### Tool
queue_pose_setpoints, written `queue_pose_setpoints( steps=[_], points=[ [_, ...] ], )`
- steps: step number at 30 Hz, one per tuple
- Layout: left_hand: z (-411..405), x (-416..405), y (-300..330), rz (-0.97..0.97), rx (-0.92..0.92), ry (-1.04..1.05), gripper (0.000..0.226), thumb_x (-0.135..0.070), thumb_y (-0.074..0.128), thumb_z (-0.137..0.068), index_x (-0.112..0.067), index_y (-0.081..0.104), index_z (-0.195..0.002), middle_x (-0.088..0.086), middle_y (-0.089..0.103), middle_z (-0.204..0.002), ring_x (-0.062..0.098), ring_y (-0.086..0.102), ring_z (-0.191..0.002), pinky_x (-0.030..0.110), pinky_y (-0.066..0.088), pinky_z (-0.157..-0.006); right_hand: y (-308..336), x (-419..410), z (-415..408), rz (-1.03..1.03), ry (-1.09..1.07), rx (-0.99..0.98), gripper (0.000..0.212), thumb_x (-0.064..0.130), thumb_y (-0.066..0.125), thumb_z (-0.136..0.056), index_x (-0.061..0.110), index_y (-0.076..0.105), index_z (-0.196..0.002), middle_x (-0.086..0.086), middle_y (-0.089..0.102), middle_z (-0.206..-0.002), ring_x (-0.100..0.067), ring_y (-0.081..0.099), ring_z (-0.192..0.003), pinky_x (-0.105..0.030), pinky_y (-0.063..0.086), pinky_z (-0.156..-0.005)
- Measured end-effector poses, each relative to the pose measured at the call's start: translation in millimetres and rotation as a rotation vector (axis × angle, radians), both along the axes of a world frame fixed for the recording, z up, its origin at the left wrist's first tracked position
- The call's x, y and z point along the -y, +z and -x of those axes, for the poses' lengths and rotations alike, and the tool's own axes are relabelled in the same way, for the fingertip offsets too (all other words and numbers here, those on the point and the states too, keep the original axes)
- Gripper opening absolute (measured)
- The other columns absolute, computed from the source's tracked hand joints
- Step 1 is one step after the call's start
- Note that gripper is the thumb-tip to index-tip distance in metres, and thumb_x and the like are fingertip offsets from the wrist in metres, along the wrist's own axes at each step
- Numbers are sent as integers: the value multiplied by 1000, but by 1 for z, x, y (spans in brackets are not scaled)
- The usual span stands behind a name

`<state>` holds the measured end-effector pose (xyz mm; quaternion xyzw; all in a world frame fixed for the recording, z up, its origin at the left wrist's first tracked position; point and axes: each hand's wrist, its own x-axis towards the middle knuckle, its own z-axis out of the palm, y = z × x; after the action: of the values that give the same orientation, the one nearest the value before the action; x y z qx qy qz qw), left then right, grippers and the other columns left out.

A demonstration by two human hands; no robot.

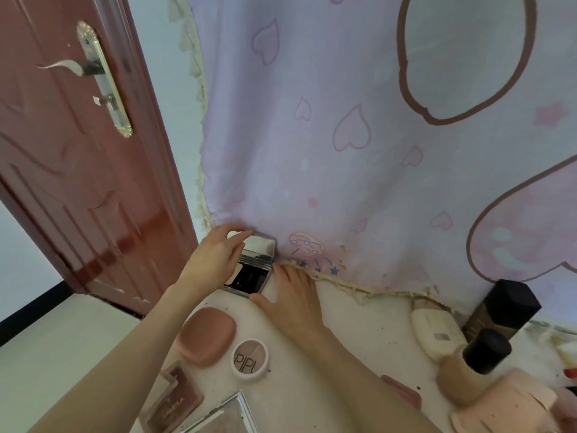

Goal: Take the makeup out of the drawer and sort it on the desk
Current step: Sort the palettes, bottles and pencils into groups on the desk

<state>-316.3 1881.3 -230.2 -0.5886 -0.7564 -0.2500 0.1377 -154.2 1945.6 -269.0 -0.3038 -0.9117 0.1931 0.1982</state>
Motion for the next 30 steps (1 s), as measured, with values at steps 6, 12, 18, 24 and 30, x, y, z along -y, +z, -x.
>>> queue_pose_setpoints(
  steps=[6, 12, 18, 24, 30],
  points=[
    [-5, 5, 9, 186, -48, -5, 44, -12, 50, -94, -10, 43, -137, 9, 43, -139, 29, 43, -124, 41, 41, -98, 0, 2, -8, -56, 37, 127, 77, 63, 14, -81, 18, 35, -140, 0, 35, -147, -19, 26, -136, -31, 13, -113],
    [-23, 19, 22, 459, 43, 77, 52, -28, 32, -100, -17, 14, -148, 5, 6, -156, 23, 2, -144, 36, 12, -115, 21, 4, -30, 110, 120, 324, 49, 34, 30, -100, 13, 29, -144, -7, 12, -157, -19, 8, -144, -35, 1, -116],
    [-87, 55, 27, 277, 219, -11, 46, -23, 42, -97, -19, 31, -142, 2, 27, -149, 21, 18, -141, 29, 17, -112, 39, 12, -92, 336, 113, 139, 40, 17, 32, -101, 13, 39, -140, -2, 23, -154, -15, 19, -142, -19, 11, -110],
    [-168, 76, 10, 282, 280, -134, 31, -25, 46, -96, -23, 52, -127, -2, 50, -131, 12, 39, -125, 13, 23, -95, 47, 33, -168, 284, -65, 17, 33, 22, 42, -98, 15, 53, -128, 1, 50, -136, -13, 45, -124, -17, 28, -99],
    [-227, 82, 4, 370, 339, -271, 29, -26, 46, -95, -19, 60, -120, 0, 58, -122, 14, 50, -112, 16, 32, -90, 34, 58, -217, 196, -54, 29, 28, 25, 47, -95, 13, 60, -117, -2, 55, -126, -13, 51, -110, -21, 37, -94]
  ],
)
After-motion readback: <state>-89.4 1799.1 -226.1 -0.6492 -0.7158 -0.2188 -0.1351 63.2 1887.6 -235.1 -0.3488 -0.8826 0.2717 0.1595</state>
